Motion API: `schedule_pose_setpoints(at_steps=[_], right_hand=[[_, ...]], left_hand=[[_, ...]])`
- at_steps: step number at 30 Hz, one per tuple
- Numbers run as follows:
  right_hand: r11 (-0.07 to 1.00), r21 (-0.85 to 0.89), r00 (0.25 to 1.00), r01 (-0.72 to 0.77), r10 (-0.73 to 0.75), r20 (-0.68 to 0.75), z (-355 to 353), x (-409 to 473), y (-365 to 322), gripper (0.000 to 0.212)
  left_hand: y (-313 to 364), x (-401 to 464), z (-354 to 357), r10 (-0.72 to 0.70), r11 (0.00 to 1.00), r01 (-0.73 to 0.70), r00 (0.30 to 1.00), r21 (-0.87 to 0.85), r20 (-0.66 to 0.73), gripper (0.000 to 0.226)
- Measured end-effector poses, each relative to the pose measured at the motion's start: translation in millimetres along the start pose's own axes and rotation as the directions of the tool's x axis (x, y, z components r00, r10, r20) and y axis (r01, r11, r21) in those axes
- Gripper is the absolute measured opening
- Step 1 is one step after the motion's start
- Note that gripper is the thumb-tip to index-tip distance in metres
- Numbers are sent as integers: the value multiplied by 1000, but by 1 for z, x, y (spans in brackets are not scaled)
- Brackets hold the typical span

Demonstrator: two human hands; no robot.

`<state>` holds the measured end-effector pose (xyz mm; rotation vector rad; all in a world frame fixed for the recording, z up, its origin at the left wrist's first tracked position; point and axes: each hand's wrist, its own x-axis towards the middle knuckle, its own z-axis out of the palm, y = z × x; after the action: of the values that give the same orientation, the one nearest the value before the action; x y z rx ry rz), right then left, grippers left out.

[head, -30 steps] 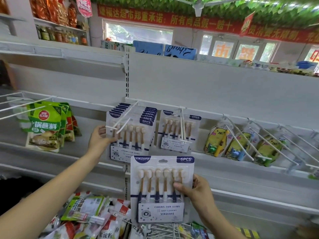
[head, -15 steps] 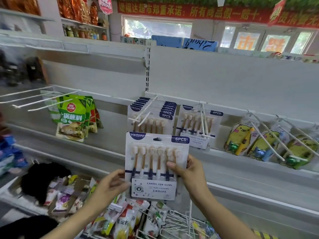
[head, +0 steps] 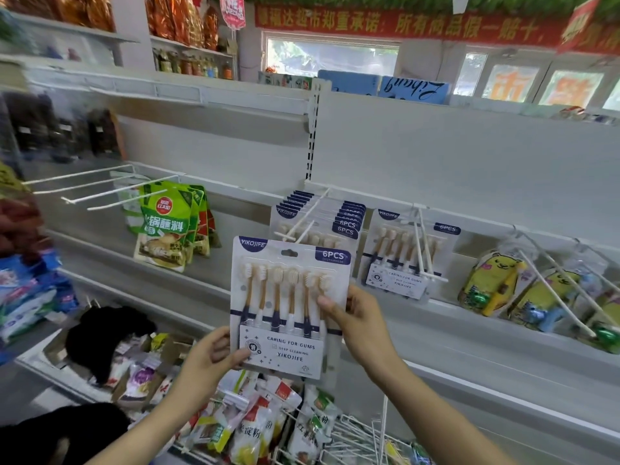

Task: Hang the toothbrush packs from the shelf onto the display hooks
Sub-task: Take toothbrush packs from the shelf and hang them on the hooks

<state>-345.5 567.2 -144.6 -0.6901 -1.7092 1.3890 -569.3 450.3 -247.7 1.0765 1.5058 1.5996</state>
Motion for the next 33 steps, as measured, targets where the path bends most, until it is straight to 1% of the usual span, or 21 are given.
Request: schedule_pose_setpoints(at_steps=[3, 5, 7, 11, 12, 13, 15, 16, 17, 19, 24, 27, 31, 32, 33], right_hand=[[1000, -22, 999, 7, -8, -34, 2, 8, 4, 12], [1000, -20, 998, 0, -1, -56, 2, 12, 8, 16], [999, -32, 997, -7, 4, -76, 1, 16, 11, 18], [997, -71, 993, -22, 14, -116, -1, 25, 16, 14], [997, -78, 992, -28, 18, -123, -1, 28, 18, 12], [996, -78, 991, -33, 23, -131, -1, 31, 19, 11], [996, -78, 989, -33, 21, -147, -2, 38, 22, 11], [996, -82, 987, -34, 20, -160, -3, 41, 24, 11], [996, -86, 985, -34, 19, -172, -4, 45, 26, 10], [995, -87, 981, -41, 24, -192, -5, 53, 29, 9], [994, -82, 970, -71, 50, -236, -10, 74, 33, 16], [984, -147, 961, -98, 55, -270, -14, 85, 37, 16], [971, -202, 957, -124, 63, -284, -17, 90, 37, 10], [971, -205, 957, -125, 64, -282, -18, 90, 37, 8], [969, -211, 957, -126, 63, -282, -18, 91, 37, 5]], left_hand=[[0, 8, -3, 25, 1000, -25, 1000, -15, 10, 91], [0, 12, -3, 37, 999, -37, 999, -8, 19, 94], [-1, 18, -2, 36, 999, -36, 999, 3, 33, 90], [-7, 34, -2, 30, 1000, -30, 998, 3, 51, 92], [-9, 38, -2, 24, 1000, -25, 998, 16, 51, 88], [-11, 44, -2, 18, 999, -19, 998, 27, 58, 78], [-15, 55, -2, 3, 999, -6, 998, 40, 69, 46], [-17, 61, -2, 2, 998, -6, 997, 58, 75, 38], [-18, 67, -2, 1, 997, -7, 997, 80, 81, 35], [-19, 80, 0, -10, 995, 1, 996, 101, 86, 33], [-23, 110, 7, -16, 993, 6, 996, 116, 83, 32], [-24, 123, 13, -20, 992, 11, 997, 125, 71, 29], [-29, 136, 17, -65, 990, 57, 996, 127, 66, 25], [-29, 136, 18, -70, 991, 62, 995, 116, 64, 26], [-28, 136, 18, -64, 993, 57, 996, 107, 65, 34]])
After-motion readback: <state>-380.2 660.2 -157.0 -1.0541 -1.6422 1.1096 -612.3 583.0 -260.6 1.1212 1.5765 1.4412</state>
